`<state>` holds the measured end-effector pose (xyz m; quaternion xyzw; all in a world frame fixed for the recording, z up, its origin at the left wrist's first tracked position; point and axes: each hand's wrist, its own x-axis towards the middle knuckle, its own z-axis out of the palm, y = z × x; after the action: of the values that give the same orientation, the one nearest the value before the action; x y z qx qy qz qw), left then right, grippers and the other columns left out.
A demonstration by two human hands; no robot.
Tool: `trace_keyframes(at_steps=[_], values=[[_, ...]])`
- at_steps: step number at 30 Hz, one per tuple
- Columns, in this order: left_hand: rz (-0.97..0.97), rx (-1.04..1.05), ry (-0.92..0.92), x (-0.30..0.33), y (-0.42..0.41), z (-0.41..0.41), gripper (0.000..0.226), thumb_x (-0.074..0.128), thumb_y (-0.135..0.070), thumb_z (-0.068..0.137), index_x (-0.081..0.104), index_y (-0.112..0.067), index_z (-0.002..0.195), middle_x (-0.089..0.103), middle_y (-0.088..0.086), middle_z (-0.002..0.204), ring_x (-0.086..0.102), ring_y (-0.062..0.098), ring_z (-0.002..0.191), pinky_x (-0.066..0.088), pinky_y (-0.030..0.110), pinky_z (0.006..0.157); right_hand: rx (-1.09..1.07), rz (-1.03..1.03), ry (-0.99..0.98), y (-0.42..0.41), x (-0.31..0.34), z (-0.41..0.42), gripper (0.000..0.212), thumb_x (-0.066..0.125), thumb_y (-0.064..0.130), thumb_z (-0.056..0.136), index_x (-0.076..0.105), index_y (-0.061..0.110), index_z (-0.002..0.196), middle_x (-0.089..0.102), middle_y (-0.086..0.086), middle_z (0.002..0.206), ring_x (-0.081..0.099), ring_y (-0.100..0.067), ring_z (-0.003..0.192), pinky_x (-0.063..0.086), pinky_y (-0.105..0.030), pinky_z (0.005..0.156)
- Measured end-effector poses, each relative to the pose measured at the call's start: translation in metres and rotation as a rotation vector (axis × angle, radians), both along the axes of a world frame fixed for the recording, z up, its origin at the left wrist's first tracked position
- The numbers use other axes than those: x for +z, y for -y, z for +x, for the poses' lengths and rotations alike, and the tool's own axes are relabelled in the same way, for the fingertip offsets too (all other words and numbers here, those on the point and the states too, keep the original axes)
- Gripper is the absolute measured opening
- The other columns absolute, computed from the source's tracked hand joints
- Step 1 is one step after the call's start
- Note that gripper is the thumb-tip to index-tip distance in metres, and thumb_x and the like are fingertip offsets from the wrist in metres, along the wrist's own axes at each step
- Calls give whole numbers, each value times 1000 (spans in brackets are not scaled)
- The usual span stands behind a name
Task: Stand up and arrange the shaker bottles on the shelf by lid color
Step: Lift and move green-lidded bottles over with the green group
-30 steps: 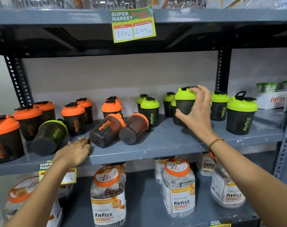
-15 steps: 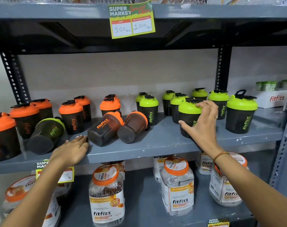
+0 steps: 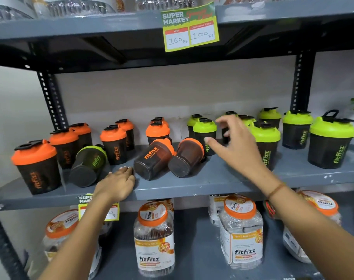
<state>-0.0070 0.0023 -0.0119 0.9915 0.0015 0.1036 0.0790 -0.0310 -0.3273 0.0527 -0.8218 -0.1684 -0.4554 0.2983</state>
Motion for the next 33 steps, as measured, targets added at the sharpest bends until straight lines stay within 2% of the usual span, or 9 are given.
trace_keyframes(at_steps=[5, 10, 15, 18, 22, 25, 28, 30, 33], values=[[2, -19, 13, 3, 1, -6, 54, 21, -34, 98, 24, -17, 149, 19, 4, 159, 17, 19, 146, 10, 40, 119, 118, 200, -755, -35, 3, 39, 97, 55, 81, 71, 34, 20, 143, 66, -5, 98, 65, -22, 66, 59, -40, 66], [13, -47, 20, 2, -2, -9, 58, 18, -36, 94, 27, -14, 147, 23, 9, 157, 24, 25, 144, 15, 42, 119, -7, 169, -1010, -49, -1, 58, 104, 46, 91, 65, 35, 10, 130, 65, -14, 95, 68, -26, 60, 62, -37, 59], [19, -108, 34, 1, -5, -14, 56, 21, -33, 97, 25, -9, 148, 23, 11, 157, 19, 21, 145, 13, 39, 119, -30, 276, -1079, -64, 2, 60, 110, 60, 89, 56, 43, 4, 125, 66, -14, 78, 62, -23, 48, 47, -24, 42], [21, -141, 43, -3, -10, -18, 57, 19, -36, 98, 24, -8, 147, 22, 10, 157, 18, 20, 146, 12, 37, 119, 14, 400, -1073, -74, 1, 56, 93, 71, 71, 65, 42, 5, 124, 61, -11, 75, 54, -18, 40, 38, -19, 36], [21, -172, 65, -4, -15, -30, 57, 19, -37, 99, 25, -8, 147, 24, 10, 157, 19, 20, 146, 13, 36, 119, 78, 545, -1040, -80, 1, 44, 76, 75, 55, 72, 41, 8, 123, 66, -11, 97, 68, -23, 77, 54, -29, 52], [19, -199, 72, -5, -21, -39, 57, 19, -37, 99, 26, -8, 147, 25, 11, 156, 19, 21, 146, 14, 37, 119, 143, 604, -996, -82, 1, 31, 74, 76, 48, 73, 48, 6, 126, 71, -13, 96, 72, -25, 75, 55, -30, 51], [23, -216, 84, -6, -25, -46, 57, 18, -38, 99, 25, -8, 147, 26, 11, 156, 20, 21, 145, 15, 38, 119, 225, 606, -850, -86, 2, 15, 40, 72, 40, 82, 56, 17, 110, 68, -4, 89, 67, -17, 72, 52, -25, 51], [26, -219, 96, -8, -26, -50, 57, 18, -38, 99, 25, -8, 147, 26, 11, 156, 20, 22, 145, 15, 38, 120, 244, 577, -747, -87, 0, 9, 20, 69, 35, 85, 58, 26, 100, 70, -1, 98, 68, -16, 84, 55, -29, 64], [39, -222, 132, -11, -29, -56, 57, 18, -39, 99, 25, -9, 147, 28, 11, 155, 22, 22, 144, 17, 37, 119, 345, 573, -652, -88, -5, 8, 23, 70, 23, 86, 64, 22, 108, 73, -3, 112, 69, -17, 102, 58, -33, 84]])
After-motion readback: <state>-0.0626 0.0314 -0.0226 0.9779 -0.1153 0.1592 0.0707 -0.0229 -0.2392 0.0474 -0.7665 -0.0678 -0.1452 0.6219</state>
